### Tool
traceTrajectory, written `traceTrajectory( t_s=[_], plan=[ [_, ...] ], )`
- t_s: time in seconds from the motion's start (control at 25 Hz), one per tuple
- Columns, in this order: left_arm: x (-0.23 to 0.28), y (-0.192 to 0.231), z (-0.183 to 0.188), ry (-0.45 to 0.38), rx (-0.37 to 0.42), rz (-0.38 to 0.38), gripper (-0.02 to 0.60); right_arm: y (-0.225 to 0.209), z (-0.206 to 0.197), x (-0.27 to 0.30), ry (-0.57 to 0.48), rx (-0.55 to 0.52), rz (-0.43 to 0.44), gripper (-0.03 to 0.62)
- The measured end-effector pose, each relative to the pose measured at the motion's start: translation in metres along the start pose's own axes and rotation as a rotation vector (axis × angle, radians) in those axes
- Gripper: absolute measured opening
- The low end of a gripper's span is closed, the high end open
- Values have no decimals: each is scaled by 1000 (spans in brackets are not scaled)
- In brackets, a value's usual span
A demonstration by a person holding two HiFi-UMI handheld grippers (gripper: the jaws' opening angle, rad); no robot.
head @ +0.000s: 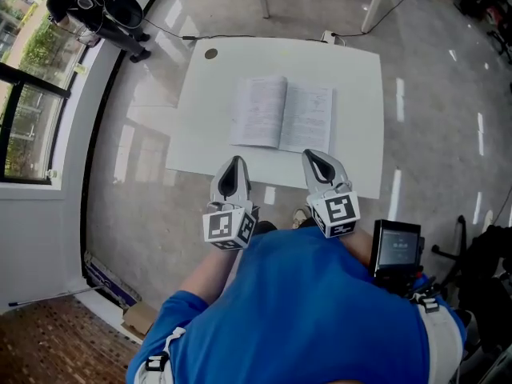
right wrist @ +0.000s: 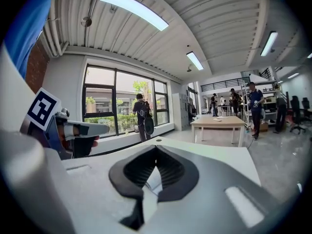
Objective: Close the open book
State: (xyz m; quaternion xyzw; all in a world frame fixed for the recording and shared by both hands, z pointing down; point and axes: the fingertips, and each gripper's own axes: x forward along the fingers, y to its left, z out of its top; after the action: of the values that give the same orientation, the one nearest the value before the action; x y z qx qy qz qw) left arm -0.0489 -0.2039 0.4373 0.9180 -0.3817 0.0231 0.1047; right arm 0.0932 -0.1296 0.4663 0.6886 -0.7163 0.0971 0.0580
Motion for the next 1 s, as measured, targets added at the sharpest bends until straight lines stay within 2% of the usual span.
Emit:
traceTrajectory(
  t_s=[0.16, 0.32, 0.76, 1.0],
  plan=[
    [19, 15, 1, 13, -3, -33, 6, -1, 7, 17, -3, -7, -33, 3],
    [40, 38, -1, 28, -10, -96, 6, 0, 6, 41, 14, 2, -104, 3],
    [49, 104, 0, 76, -35, -265, 6, 56, 5, 77, 94, -37, -276, 3],
    [51, 121, -12, 107, -42, -281, 6, 66, -7, 88, 138, -73, -291, 3]
  ],
)
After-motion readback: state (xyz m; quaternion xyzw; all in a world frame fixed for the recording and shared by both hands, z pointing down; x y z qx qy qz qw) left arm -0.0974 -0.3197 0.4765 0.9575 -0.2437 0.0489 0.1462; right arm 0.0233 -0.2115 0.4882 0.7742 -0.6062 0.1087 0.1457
